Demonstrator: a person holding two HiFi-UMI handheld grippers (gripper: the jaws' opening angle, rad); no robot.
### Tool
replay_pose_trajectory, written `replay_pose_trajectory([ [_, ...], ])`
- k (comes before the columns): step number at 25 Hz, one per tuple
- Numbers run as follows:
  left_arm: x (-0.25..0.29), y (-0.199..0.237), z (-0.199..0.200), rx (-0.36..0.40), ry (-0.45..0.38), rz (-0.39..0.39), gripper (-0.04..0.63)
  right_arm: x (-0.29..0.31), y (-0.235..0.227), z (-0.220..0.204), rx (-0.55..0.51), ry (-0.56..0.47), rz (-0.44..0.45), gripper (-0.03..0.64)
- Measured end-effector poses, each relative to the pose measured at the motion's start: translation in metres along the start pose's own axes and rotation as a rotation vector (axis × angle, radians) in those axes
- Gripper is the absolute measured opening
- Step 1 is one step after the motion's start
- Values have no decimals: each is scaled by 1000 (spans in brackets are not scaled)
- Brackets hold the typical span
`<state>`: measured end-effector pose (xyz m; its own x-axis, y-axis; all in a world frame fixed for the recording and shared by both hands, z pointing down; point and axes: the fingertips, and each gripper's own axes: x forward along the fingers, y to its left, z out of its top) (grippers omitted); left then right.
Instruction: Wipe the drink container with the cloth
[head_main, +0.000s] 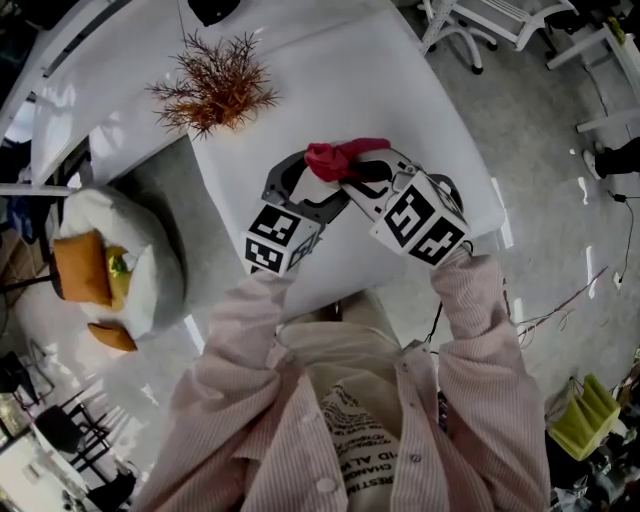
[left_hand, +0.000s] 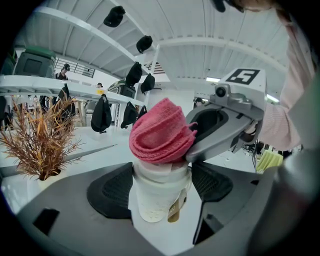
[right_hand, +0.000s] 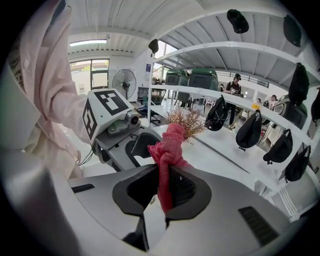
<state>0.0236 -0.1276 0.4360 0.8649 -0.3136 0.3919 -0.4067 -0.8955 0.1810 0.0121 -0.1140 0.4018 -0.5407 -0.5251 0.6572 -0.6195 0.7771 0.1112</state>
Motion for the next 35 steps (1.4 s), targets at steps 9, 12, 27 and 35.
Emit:
replay_pose_trajectory([
  [9, 0, 0, -1, 2, -1, -6, 359, -5, 5, -3, 151, -24, 41, 41],
  [12, 0, 0, -1, 0, -3, -7, 359, -8, 5, -4, 182, -43, 45, 41],
  [27, 0, -2, 0, 4, -6, -31, 359, -49, -16, 10, 432, -414, -215, 41],
  [35, -2, -3, 0, 9, -18, -35, 359, -78, -28, -14, 743, -668, -482, 41],
])
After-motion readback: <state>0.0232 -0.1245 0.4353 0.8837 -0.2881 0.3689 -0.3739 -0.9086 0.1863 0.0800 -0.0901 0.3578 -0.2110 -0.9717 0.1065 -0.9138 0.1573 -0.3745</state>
